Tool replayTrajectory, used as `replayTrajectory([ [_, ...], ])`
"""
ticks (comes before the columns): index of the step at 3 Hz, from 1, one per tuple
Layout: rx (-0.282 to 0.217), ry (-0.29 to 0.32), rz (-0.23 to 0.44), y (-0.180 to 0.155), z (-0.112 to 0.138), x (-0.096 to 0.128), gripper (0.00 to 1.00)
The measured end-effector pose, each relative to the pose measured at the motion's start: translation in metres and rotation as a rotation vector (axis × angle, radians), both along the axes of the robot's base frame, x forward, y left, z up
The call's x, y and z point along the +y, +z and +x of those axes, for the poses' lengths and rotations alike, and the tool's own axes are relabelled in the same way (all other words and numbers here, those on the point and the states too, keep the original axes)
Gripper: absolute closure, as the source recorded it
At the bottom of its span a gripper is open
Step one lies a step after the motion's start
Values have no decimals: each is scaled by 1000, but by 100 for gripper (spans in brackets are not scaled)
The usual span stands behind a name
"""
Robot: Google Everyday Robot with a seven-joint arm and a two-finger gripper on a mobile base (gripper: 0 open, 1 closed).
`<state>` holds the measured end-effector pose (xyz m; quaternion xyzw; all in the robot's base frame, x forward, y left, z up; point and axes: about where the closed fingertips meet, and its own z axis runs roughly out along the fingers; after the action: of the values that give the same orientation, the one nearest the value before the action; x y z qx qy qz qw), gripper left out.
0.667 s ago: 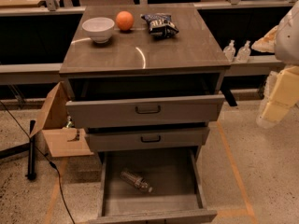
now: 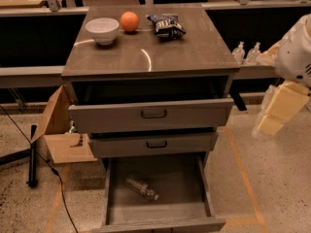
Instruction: Pick water bottle from bottom drawer and place on counter
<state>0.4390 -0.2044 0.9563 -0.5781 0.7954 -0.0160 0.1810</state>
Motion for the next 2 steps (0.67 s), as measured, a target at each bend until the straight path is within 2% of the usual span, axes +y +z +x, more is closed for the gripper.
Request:
replayTrajectory([
  [1,33,-48,74,-54,4,13,0],
  [2,27,-76,121,-103,5,20,0],
])
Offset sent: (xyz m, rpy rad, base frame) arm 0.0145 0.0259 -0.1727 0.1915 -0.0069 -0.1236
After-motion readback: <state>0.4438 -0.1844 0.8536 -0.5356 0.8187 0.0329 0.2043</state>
